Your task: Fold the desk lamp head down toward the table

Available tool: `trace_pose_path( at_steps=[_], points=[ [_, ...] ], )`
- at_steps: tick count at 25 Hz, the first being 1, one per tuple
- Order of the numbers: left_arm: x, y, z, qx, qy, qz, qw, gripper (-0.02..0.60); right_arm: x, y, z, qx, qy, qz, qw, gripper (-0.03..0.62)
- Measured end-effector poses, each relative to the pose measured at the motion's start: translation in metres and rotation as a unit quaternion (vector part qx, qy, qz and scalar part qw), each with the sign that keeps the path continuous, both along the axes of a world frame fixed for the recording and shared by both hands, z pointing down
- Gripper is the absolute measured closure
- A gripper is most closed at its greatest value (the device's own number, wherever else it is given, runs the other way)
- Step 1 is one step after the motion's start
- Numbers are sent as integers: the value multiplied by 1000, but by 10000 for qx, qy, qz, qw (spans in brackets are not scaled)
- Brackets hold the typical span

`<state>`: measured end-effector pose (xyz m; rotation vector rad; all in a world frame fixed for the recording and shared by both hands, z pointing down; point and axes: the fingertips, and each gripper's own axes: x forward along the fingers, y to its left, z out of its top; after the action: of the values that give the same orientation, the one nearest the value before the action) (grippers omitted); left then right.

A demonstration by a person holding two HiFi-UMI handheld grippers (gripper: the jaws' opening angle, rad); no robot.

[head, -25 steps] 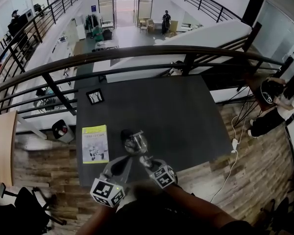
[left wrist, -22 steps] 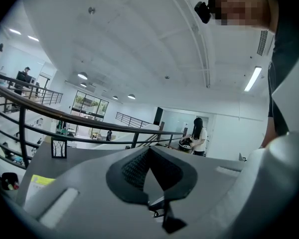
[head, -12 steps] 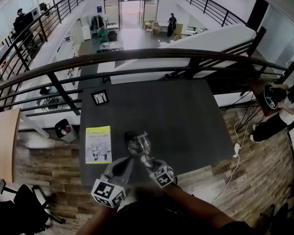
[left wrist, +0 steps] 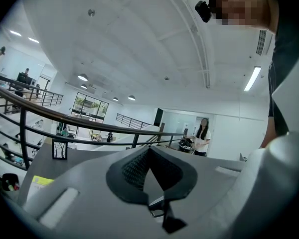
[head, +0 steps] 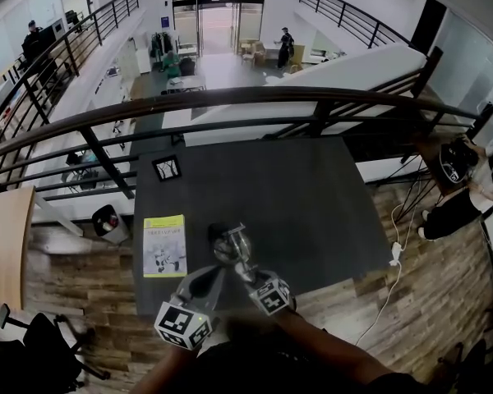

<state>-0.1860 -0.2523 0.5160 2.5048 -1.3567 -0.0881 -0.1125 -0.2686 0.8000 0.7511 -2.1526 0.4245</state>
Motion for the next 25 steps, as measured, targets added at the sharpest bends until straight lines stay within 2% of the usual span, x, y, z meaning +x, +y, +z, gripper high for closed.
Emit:
trace_pose_path(
  at_steps=[5, 7, 11, 13, 19, 25],
  points=[
    [3, 2, -3, 62, 21, 21, 10000, 580, -1, 0, -37, 111, -282, 126, 9995, 389],
    [5, 5, -5, 84, 32, 33, 10000, 580, -1, 0, -55, 116, -459, 212, 9987, 407],
    [8, 8, -9, 133, 49, 38, 9999, 580, -6, -4, -98, 400, -833, 266, 9954, 553],
    [8, 10, -11, 151, 60, 19, 9999, 580, -11, -2, -120, 578, -1038, 187, 9927, 591],
    [10, 19, -9, 171, 128, -54, 9998, 580, -20, 4, -186, 1279, -1765, 3, 9760, 592],
    [19, 30, -13, 144, 91, -191, 9997, 580, -11, 11, -223, 1555, -2157, -153, 9639, 592]
  ],
)
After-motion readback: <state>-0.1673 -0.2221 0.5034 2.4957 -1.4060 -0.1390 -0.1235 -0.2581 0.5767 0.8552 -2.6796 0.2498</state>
